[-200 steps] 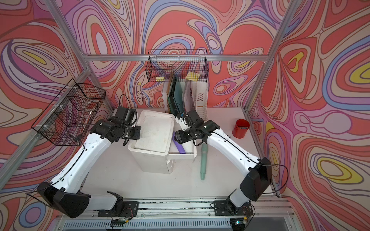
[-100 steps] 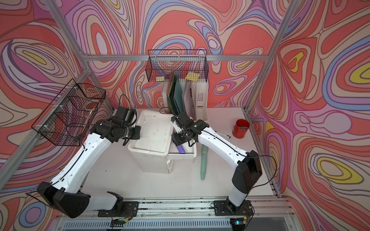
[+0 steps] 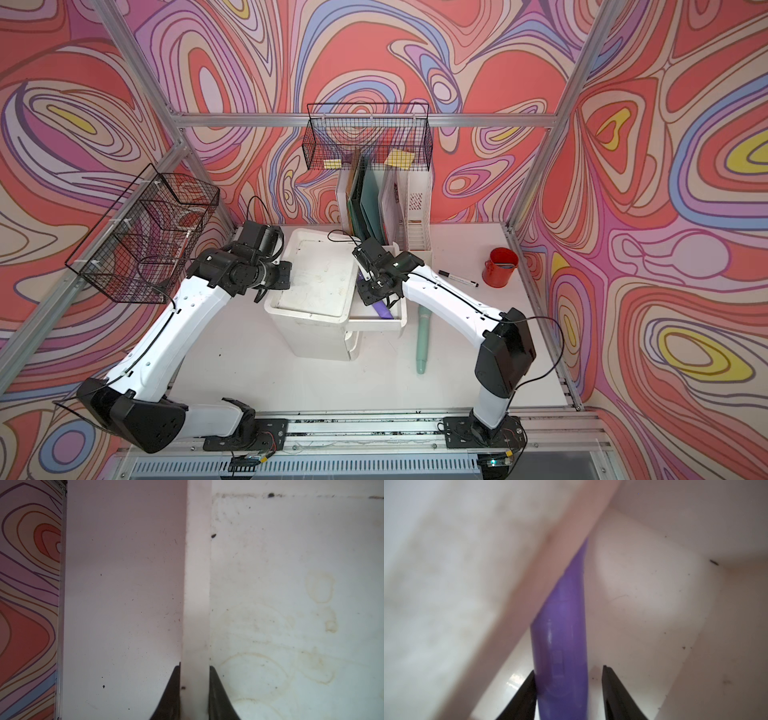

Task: Take the microphone out of the drawer
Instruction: Pick up the microphone from the drawer.

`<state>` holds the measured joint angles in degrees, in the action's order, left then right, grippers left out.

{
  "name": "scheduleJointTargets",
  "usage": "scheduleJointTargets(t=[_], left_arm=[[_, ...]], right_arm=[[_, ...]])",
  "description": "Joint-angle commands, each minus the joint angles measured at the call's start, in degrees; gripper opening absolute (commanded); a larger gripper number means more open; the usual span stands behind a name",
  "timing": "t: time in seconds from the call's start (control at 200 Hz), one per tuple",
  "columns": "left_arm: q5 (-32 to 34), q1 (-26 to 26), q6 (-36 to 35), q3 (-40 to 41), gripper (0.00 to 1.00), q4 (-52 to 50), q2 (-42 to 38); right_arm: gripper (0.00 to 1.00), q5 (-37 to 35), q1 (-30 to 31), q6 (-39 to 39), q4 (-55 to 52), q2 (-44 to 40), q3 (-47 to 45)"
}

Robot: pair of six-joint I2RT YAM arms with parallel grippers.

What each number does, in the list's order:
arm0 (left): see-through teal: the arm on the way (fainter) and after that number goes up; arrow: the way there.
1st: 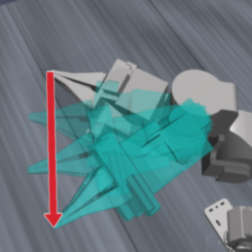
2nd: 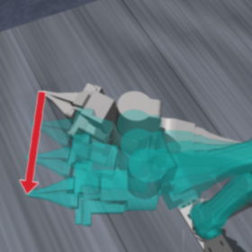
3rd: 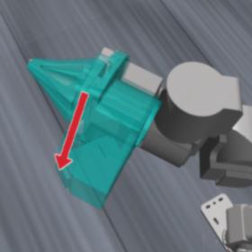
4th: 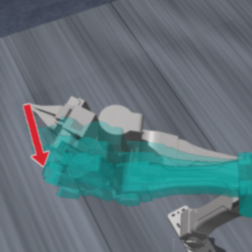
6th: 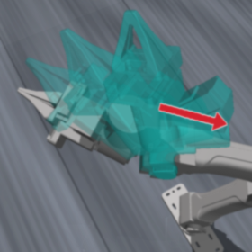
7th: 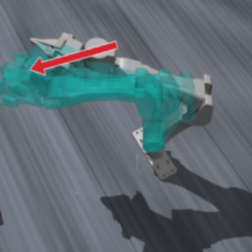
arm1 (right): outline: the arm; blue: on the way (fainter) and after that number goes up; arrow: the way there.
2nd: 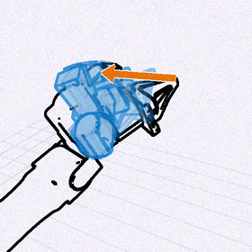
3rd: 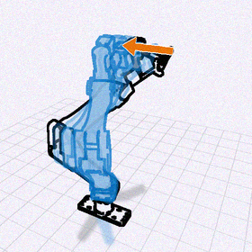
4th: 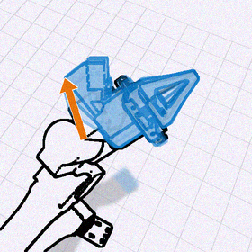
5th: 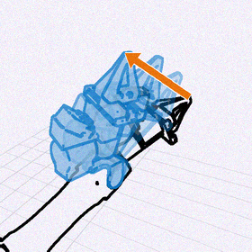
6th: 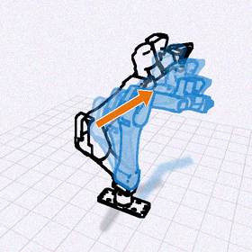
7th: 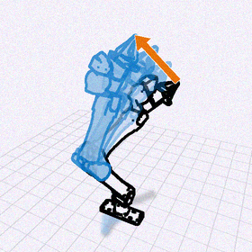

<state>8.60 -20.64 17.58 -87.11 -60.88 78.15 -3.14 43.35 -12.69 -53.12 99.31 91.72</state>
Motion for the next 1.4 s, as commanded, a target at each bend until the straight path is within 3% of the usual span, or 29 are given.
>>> scheduleJointTargets(t=[0.0, 0.386, 0.721, 1.122, 1.392], left_arm=[[3.53, 0.43, 0.35, 0.01, 0.00, 1.56, -0.54], [3.34, 0.46, 0.52, -0.08, 0.00, 1.73, -0.63], [3.22, 0.47, 0.43, -0.07, 0.00, 1.78, -0.72], [3.19, 0.50, 0.35, 0.02, 0.00, 1.91, -0.98], [3.15, 0.45, 0.35, -0.08, 0.00, 2.01, -0.79]], right_arm=[[0.41, -1.48, 1.09, -2.12, 1.56, 0.65, -1.00], [0.20, -7.05, 1.05, -12.37, 1.74, -3.44, -3.13], [0.15, -10.79, 1.08, -19.64, 1.45, -4.47, -0.84], [0.12, -14.50, 1.10, -20.97, 3.31, -8.20, 0.10], [0.11, -18.49, 0.97, -17.15, 6.94, -11.28, 1.71]])
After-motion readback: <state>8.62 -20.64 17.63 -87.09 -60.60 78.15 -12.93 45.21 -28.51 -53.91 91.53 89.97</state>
